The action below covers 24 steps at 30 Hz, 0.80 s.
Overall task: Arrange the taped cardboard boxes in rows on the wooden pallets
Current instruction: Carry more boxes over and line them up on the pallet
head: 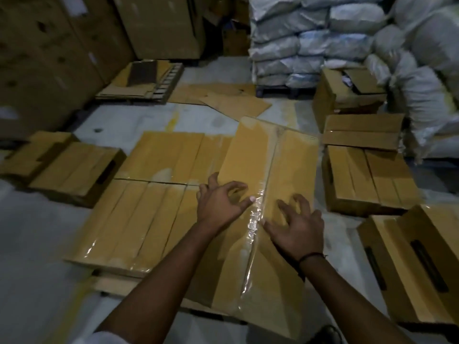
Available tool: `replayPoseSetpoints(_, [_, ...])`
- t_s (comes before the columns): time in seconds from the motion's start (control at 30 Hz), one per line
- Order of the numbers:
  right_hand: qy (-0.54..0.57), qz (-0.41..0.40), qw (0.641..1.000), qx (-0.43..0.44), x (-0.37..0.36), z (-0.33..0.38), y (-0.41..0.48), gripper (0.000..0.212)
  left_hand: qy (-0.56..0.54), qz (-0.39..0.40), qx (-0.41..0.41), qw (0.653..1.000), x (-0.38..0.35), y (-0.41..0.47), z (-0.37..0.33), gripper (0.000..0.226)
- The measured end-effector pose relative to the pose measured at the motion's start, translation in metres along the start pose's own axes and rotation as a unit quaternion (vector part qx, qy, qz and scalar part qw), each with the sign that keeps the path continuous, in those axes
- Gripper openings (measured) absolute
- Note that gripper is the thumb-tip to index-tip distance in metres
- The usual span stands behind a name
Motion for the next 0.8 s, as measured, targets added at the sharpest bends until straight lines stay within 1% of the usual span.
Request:
replayPoseSetpoints(0.13, [0.029, 0.042, 0.999, 0.017, -0.034, 0.066, -0.006, 0.073, 0.029, -0.015, 0.028, 0.999, 0.045, 0.000, 0.059, 0.057])
replayPoseSetpoints(0.2, [0.039, 0.066, 0.997, 0.017, -0.050, 0.088, -0.008, 0.073, 0.046, -0.017, 0.048, 0.998, 0.056, -0.002, 0.084, 0.057])
replayPoseSetpoints(0.27, [0.060, 0.073, 0.995, 0.026, -0.066, 0.108, -0.005, 0.073, 0.062, -0.023, 0.070, 0.995, 0.066, -0.001, 0.104, 0.057])
replayPoseSetpoints(0.4, [0.076, 0.080, 0.991, 0.071, -0.096, 0.150, 0.008, 0.071, 0.089, -0.029, 0.107, 0.990, 0.089, 0.006, 0.144, 0.058])
replayPoseSetpoints(0.5, [0.085, 0.123, 0.986, 0.079, -0.115, 0.180, 0.011, 0.071, 0.100, -0.032, 0.130, 0.986, 0.103, 0.008, 0.172, 0.058])
replayPoseSetpoints(0.67, [0.101, 0.170, 0.978, 0.064, -0.157, 0.217, 0.016, 0.071, 0.116, -0.034, 0.127, 0.985, 0.117, 0.031, 0.220, 0.056])
replayPoseSetpoints(0.8, [0.084, 0.167, 0.982, 0.039, -0.208, 0.249, 0.025, 0.073, 0.112, 0.001, 0.123, 0.986, 0.111, 0.065, 0.281, 0.056])
Point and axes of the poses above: each hand's wrist, its own y-axis towards the middle knuckle, its own x-axis out of the back of the hand, z = x × y, the point moved 5 cm from there along y, towards the middle knuckle, and after that the axes turned 6 degrees about -z, right-handed, at the moved point
